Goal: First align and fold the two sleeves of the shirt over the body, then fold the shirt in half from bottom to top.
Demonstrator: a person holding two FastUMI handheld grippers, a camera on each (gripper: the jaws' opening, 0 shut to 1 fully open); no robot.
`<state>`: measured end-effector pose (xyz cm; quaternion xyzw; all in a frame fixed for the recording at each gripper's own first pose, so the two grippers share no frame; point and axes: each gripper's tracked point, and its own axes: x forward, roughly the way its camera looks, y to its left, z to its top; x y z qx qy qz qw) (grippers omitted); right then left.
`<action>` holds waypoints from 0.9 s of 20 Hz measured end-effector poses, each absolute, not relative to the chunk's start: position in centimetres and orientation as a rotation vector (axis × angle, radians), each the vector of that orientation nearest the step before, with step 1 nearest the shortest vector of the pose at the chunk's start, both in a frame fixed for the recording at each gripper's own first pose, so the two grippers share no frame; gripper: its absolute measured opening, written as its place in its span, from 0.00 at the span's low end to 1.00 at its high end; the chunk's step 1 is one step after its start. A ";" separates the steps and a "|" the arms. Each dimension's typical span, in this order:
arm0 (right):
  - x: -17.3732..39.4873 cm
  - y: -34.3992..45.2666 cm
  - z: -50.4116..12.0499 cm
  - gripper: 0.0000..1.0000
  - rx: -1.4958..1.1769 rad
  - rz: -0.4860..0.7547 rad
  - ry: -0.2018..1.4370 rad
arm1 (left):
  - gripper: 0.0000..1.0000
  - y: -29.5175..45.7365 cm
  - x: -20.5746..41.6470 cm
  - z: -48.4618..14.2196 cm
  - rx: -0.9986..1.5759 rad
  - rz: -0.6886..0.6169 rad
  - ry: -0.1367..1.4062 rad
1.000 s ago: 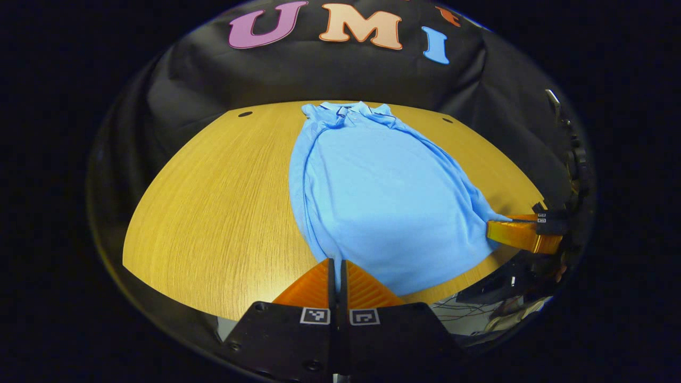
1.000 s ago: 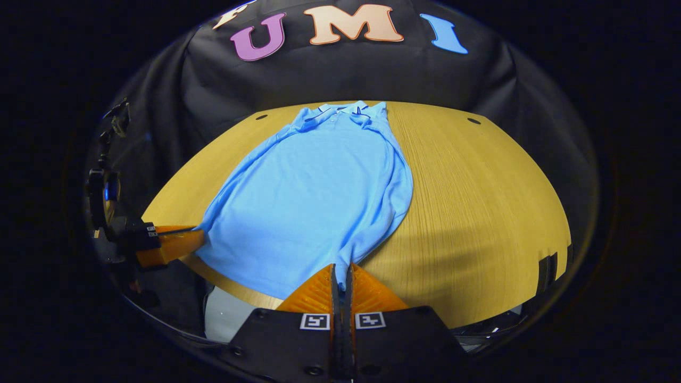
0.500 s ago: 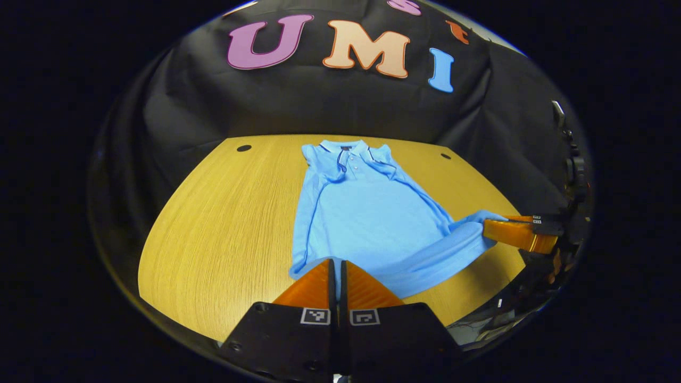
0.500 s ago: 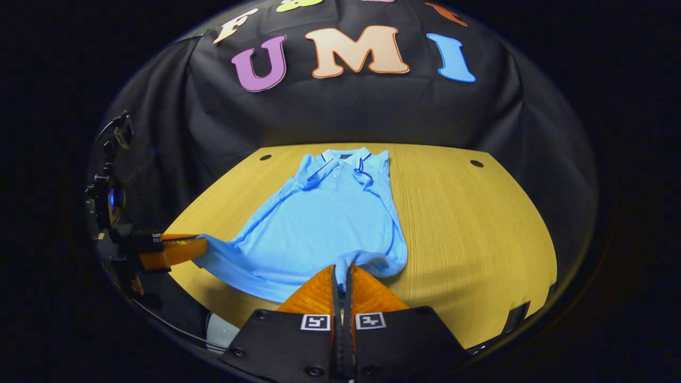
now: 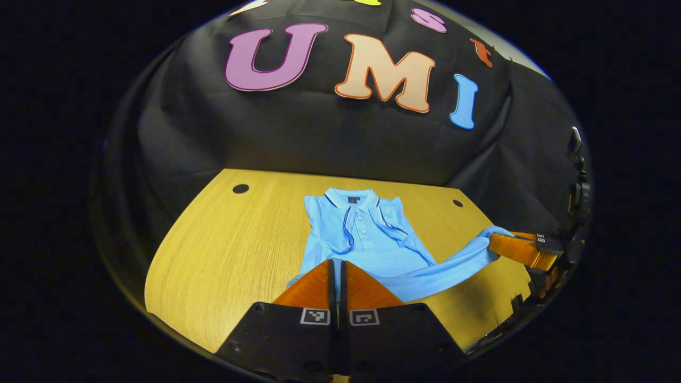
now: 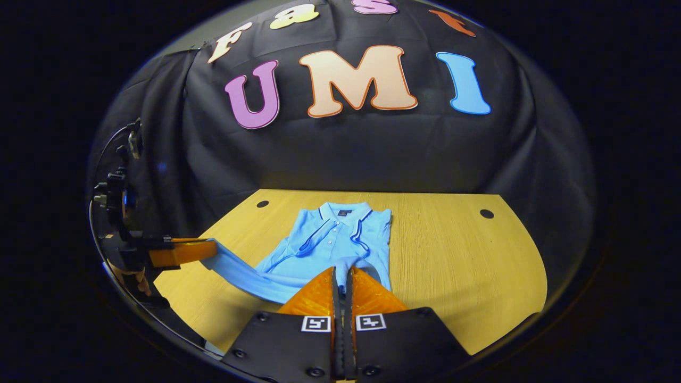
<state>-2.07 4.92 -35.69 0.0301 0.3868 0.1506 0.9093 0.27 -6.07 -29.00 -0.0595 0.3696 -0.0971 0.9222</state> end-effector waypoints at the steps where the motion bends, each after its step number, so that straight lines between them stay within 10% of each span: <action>1: -0.7 4.8 -35.9 0.03 0.068 0.312 0.792 | 0.00 -6.2 1.7 -28.9 -0.112 -0.197 0.751; 18: 17.9 4.3 -52.0 0.03 0.093 0.301 0.871 | 0.00 -7.4 20.7 -39.1 -0.035 -0.085 0.779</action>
